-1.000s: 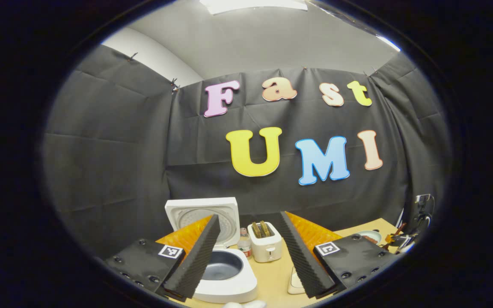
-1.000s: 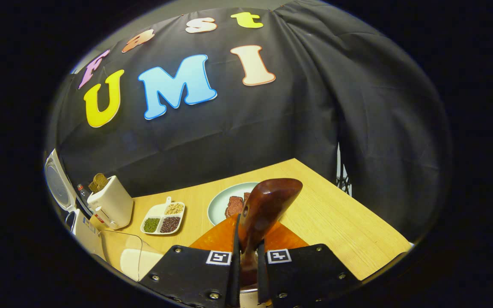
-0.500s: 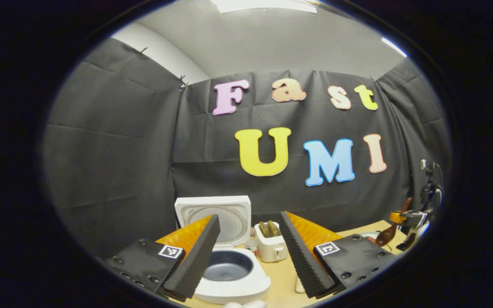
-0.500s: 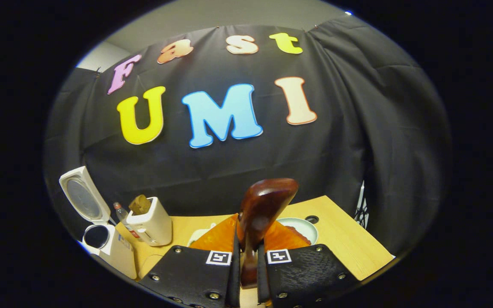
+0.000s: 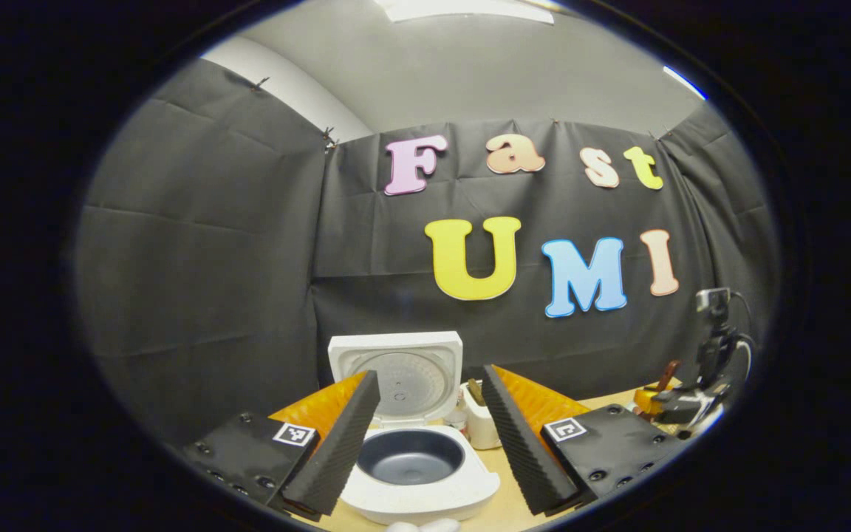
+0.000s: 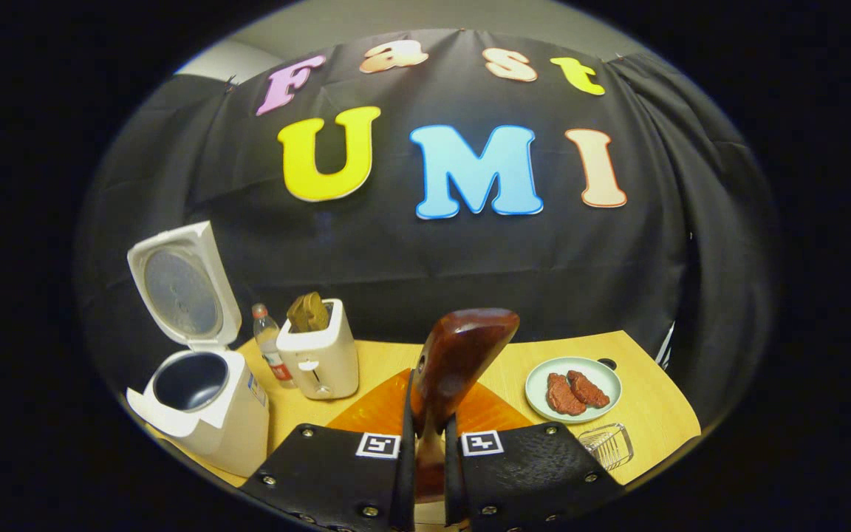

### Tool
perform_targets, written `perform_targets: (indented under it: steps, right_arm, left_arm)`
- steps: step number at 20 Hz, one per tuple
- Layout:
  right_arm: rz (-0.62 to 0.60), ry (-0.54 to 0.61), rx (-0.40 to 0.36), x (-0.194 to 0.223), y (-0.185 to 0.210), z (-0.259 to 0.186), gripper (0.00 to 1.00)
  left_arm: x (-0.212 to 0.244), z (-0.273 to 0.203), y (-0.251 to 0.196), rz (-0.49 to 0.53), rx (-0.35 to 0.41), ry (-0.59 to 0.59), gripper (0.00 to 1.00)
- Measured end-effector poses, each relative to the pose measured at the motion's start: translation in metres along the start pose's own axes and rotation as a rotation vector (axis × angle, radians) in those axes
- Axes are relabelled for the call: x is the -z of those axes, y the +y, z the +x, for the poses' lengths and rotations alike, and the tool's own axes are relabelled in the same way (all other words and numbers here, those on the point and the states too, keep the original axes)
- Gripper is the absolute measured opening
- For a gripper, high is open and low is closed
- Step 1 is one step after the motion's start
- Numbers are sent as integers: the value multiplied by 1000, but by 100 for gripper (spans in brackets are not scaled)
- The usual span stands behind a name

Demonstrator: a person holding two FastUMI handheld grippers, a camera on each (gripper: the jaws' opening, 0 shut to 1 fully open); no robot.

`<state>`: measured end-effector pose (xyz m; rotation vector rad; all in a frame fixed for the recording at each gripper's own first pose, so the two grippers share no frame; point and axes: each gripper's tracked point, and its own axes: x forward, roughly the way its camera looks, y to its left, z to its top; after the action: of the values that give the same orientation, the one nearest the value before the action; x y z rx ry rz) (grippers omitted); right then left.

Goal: Close the left gripper, press the button to open the rice cooker; take a wooden spoon from the chopstick holder with the right hand, scoop a spoonful of rice and pour it into the rice cooker, then put the wooden spoon back into the chopstick holder.

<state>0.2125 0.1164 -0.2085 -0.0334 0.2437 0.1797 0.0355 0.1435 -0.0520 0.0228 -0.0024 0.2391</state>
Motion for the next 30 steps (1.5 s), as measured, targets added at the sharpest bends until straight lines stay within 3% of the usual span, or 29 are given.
perform_targets:
  steps: [8, 14, 20, 25, 30]
  right_arm:
    - [-300, 57, 68, 55, 9, 36, 16]
    - [-307, 104, 30, 78, 23, 42, 16]
    - [-123, 159, -36, 90, 46, 43, 16]
    - [148, 207, -107, 96, 69, 41, 16]
    - [434, 248, -135, 103, 69, 40, 16]
  left_arm:
    - [2, 1, 5, 51, -1, -1, 100]
    - [10, 0, 5, 42, 14, 28, 100]
    - [12, -2, 12, 42, -3, 42, 100]
    - [9, -4, 14, 51, -4, 42, 100]
    - [8, -7, 21, 51, -12, 46, 100]
